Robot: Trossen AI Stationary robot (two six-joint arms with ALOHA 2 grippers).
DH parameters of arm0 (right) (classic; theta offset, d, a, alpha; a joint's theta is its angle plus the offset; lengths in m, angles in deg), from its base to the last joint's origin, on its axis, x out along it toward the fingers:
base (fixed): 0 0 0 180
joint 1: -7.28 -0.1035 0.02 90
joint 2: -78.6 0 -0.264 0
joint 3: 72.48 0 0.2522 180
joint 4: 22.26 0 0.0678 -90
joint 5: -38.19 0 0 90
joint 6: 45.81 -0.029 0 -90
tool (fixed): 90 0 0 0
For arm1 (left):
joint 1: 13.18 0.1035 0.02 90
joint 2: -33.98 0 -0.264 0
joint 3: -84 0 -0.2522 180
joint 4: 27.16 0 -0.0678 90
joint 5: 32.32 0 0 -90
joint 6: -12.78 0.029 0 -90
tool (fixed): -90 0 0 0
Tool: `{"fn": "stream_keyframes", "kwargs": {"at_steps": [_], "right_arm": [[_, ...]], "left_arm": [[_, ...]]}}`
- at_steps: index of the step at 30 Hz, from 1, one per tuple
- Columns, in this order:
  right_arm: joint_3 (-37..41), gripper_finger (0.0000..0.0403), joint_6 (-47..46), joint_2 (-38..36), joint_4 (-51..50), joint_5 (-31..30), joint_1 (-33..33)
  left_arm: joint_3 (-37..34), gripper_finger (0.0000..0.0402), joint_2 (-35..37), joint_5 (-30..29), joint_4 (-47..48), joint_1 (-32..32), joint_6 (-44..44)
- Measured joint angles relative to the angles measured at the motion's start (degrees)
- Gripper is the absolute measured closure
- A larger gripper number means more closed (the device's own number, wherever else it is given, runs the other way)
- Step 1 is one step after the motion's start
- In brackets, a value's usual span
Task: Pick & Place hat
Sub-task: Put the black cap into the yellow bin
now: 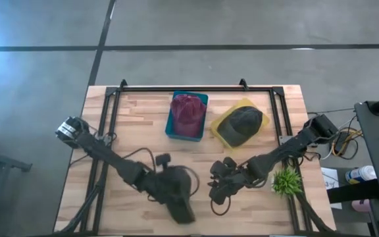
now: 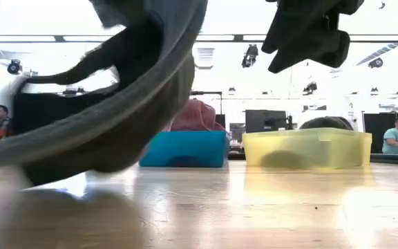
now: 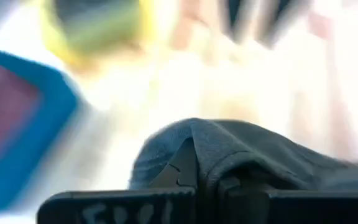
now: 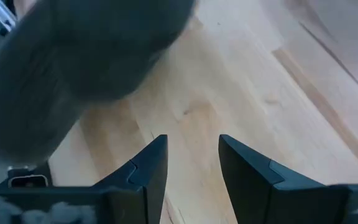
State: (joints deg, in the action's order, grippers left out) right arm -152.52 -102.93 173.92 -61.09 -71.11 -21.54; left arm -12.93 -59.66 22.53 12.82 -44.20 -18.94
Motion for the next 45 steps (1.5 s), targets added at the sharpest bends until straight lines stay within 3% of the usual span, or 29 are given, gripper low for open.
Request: {"fn": "stream_keyframes", "kwargs": {"at_steps": [5, 8, 11, 17, 23, 30, 34, 36, 41, 45], "right_arm": [[0.0, 0.0264, 1.9, -2.5, -0.9, -3.3, 0.2], [0.0, 0.0264, 3.0, -3.4, -1.6, -4.9, 0.3], [0.0, 0.0264, 3.6, -3.2, -1.7, -4.9, 0.4], [0.0, 0.0264, 2.7, 0.6, -1.1, -4.7, 0.6], [0.1, 0.0264, 1.3, 4.2, 6.8, -2.6, 1.8], [0.1, 0.0264, 1.1, 5.7, 17.3, -2.6, 6.2], [0.1, 0.0264, -0.4, 8.4, 25.0, 0.6, 10.3], [0.0, 0.0264, 0.7, 10.9, 30.1, 2.5, 11.9], [0.1, 0.0264, 0.6, 17.4, 35.2, 6.9, 14.3], [-0.4, 0.0264, 0.4, 20.7, 35.5, 8.1, 14.2]], "left_arm": [[10.7, 0.04, 0.1, -16.7, 5.0, 0.9, 9.4], [11.1, 0.04, 0.2, -19.5, 5.4, -1.2, 10.8], [5.9, 0.0398, -0.7, -17.4, 6.1, -3.4, 7.0], [-7.5, 0.0383, -2.3, -7.0, 2.4, -5.7, -8.0], [-11.1, 0.0354, -2.0, -0.9, 7.9, -6.2, -26.4], [-10.4, 0.0292, -1.9, 9.6, 7.9, -7.0, -26.8], [-8.6, 0.0258, -1.9, 12.4, 8.1, -8.8, -26.8], [-6.8, 0.0246, -1.6, 11.7, 8.5, -10.0, -25.8], [-3.4, 0.0237, -0.1, 3.1, 10.1, -13.2, -21.4], [-3.0, 0.0236, -0.2, 4.8, 16.7, -14.1, -24.4]]}}
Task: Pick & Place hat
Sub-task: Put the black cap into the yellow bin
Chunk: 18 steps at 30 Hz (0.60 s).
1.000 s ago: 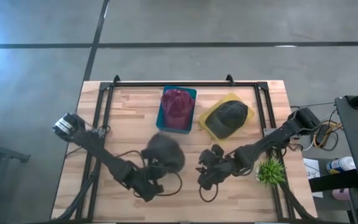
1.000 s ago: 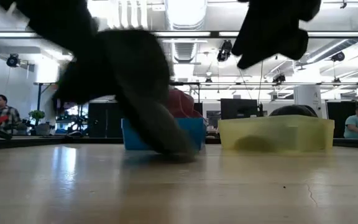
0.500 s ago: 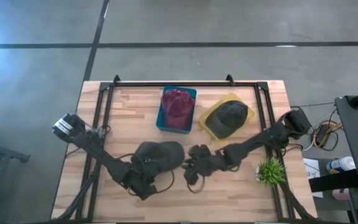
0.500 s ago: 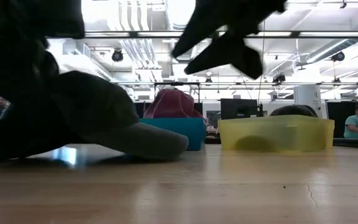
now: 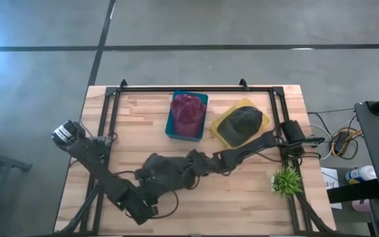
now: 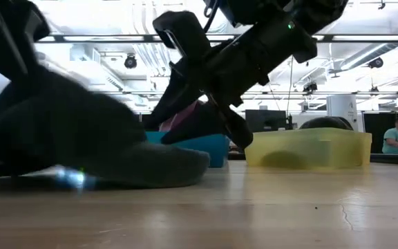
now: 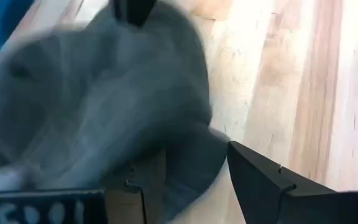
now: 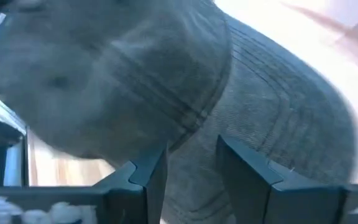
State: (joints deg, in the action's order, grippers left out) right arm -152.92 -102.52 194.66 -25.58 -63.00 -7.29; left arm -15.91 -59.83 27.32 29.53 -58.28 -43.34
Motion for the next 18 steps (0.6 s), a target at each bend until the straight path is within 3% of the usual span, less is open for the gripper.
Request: {"fn": "stream_keyframes", "kwargs": {"at_steps": [5, 8, 14, 18], "right_arm": [[-0.1, 0.0264, -0.1, 1.8, 0.0, 0.6, 0.0], [-0.1, 0.0264, -0.1, 1.9, -1.9, 0.5, 0.0], [0.0, 0.0264, 0.7, 0.8, -5.7, 0.2, -1.2], [-0.4, 0.0264, 0.7, 0.5, -6.2, -0.9, -2.4]], "left_arm": [[0.9, 0.0236, 0.3, 7.4, 6.0, -1.7, -6.7], [3.1, 0.0236, 0.3, 13.1, 14.7, -2.8, -9.7], [3.4, 0.0236, 3.8, 0.7, 31.3, -5.0, -35.6], [-4.4, 0.0236, 7.5, 1.7, 25.9, -3.9, -46.6]]}}
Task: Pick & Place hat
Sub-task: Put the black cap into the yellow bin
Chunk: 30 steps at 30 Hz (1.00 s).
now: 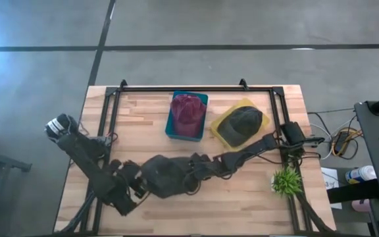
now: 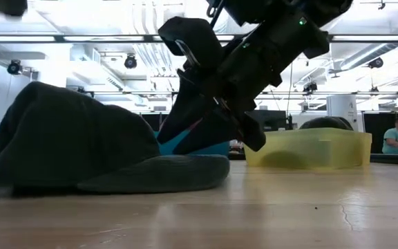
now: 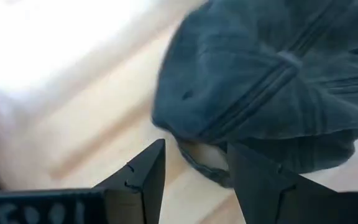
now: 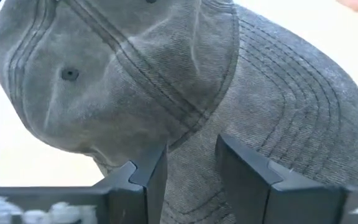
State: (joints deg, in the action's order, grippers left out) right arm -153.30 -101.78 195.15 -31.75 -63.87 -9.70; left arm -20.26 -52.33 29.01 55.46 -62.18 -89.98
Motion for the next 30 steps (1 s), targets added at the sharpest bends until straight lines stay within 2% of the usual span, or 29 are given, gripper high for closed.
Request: {"fn": "stream_keyframes", "kwargs": {"at_steps": [5, 8, 11, 16, 20, 23, 26, 30], "right_arm": [[-1.1, 0.0264, -0.3, -1.0, -2.7, 0.4, -0.5], [-1.6, 0.0264, 1.6, -2.4, -5.2, 0.6, -0.7], [-1.7, 0.0264, 3.3, -2.9, -5.8, 1.1, -0.7], [-1.7, 0.0264, 3.5, -1.3, -4.7, 3.2, -0.6], [-1.8, 0.0264, 4.0, -0.5, -4.5, 4.0, -0.9], [-1.8, 0.0264, 5.4, -0.4, -4.1, 4.2, -1.1], [-1.8, 0.0264, 7.3, -0.6, -2.9, 3.7, -1.2], [-3.4, 0.0264, 10.6, -0.5, -2.5, 3.5, -1.2]], "left_arm": [[-9.9, 0.0236, 5.1, 4.1, -10.9, 2.0, -3.9], [-14.3, 0.0236, 8.1, 3.6, -18.5, 2.9, -3.7], [-20.1, 0.0236, 9.5, 2.0, -29.9, 5.6, -0.6], [-30.6, 0.0236, 9.2, 0.8, -58.2, 12.6, 8.1], [-36.8, 0.0236, 9.0, 0.5, -87.0, 17.4, 21.8], [-38.7, 0.0236, 9.3, 0.5, -103.0, 19.2, 31.7], [-38.5, 0.0236, 9.5, 2.2, -106.6, 20.4, 37.0], [-37.9, 0.0236, 8.3, 7.9, -105.4, 21.1, 36.2]]}}
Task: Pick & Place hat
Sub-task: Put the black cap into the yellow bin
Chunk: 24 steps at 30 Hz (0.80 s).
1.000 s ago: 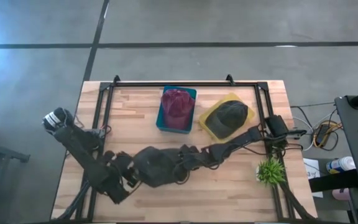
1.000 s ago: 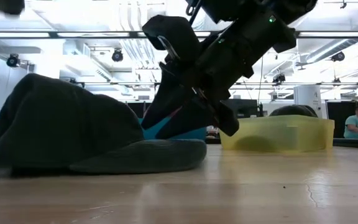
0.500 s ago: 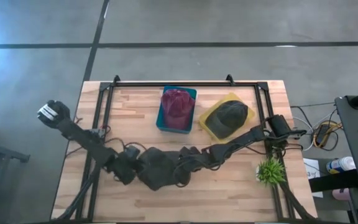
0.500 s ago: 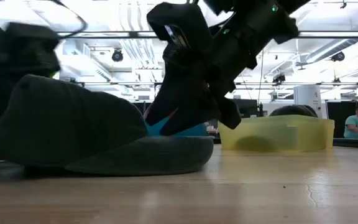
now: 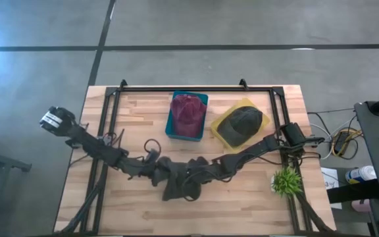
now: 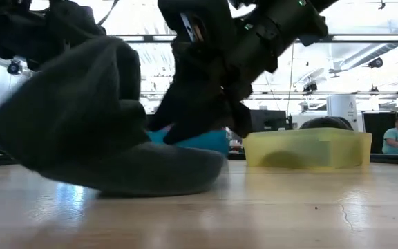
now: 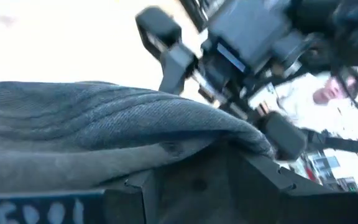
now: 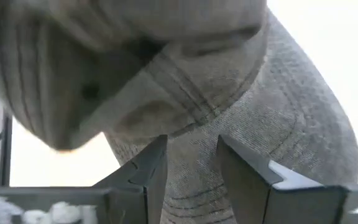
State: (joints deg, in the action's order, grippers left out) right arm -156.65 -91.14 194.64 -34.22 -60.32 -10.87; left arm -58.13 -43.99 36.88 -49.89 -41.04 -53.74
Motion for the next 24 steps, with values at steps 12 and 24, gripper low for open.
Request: {"fn": "stream_keyframes", "kwargs": {"at_steps": [12, 24], "right_arm": [[-5.8, 0.0264, 7.4, -0.2, -8.0, 0.2, 0.7], [-6.8, 0.0264, 9.5, -3.0, -10.2, -0.3, -0.7]], "left_arm": [[2.1, 0.0236, -1.8, 9.7, 3.2, 0.4, 8.4], [2.8, 0.0236, -1.2, 10.6, 12.6, 1.7, 14.2]]}}
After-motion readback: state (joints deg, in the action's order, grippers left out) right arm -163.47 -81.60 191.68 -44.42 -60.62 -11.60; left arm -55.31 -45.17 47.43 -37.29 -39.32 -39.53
